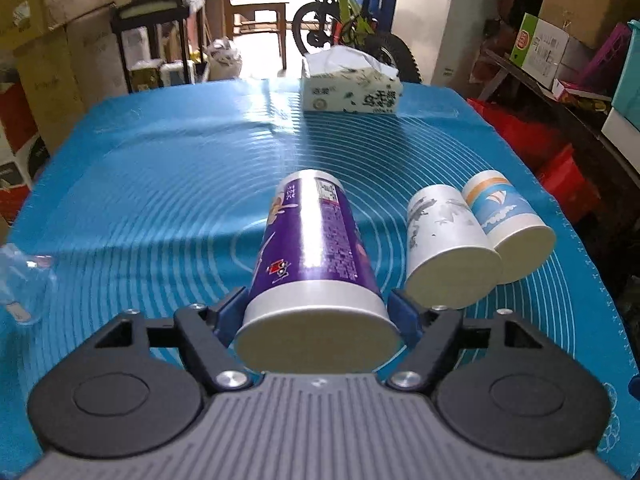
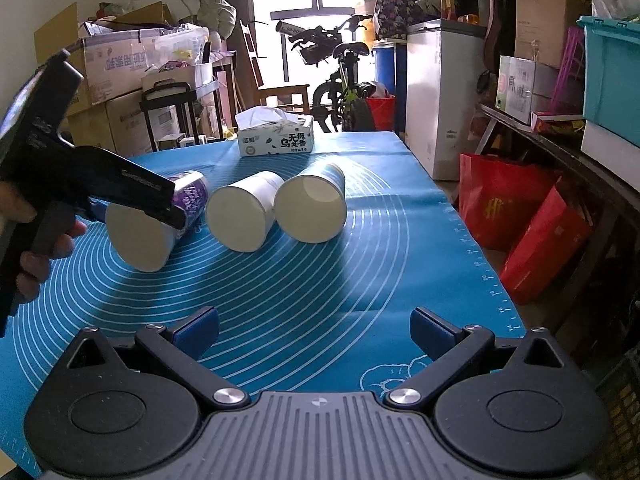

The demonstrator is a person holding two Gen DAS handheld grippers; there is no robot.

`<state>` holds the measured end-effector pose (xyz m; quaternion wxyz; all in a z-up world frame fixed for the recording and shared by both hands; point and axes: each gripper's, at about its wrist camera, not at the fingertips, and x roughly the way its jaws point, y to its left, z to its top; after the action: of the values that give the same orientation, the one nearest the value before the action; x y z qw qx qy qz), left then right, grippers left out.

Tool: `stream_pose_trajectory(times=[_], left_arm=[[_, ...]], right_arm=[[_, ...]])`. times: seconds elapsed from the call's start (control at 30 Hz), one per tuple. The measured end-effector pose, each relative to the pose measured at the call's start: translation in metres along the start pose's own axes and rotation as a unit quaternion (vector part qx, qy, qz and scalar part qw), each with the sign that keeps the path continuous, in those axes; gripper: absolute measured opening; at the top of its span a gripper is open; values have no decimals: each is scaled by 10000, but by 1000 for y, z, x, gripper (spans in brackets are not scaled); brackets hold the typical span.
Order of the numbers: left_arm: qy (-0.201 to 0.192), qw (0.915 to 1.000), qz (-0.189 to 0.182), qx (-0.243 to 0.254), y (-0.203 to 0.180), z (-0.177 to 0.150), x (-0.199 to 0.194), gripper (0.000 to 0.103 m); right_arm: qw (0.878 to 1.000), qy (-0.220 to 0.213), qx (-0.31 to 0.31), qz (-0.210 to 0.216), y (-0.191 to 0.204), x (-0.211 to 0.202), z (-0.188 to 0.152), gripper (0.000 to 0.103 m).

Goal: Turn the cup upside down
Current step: 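Move the left tool toward the large purple-printed cup lying on its side, then close the right gripper around the purple-printed cup's body and lift it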

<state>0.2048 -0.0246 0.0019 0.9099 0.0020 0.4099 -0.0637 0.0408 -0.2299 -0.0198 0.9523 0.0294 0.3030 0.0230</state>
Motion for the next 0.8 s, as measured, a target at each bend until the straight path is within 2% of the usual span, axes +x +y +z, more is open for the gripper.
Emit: stream_pose_trajectory(times=[0.17, 0.37, 0.67, 0.8], left_arm=[[-137, 9999, 42, 45, 7, -20, -40, 76], [-26, 9999, -81, -143, 16, -59, -73, 76], [292, 9992, -9, -264, 15, -77, -63, 76], [273, 9992, 23, -303, 17, -82, -61, 77]], right_arm=[[10000, -49, -17, 39, 4, -7, 2, 103], [9998, -37, -89, 146, 15, -17, 1, 103], [9996, 87, -180, 194, 27, -29, -4, 103], [9996, 168, -193, 128, 24, -32, -6, 103]])
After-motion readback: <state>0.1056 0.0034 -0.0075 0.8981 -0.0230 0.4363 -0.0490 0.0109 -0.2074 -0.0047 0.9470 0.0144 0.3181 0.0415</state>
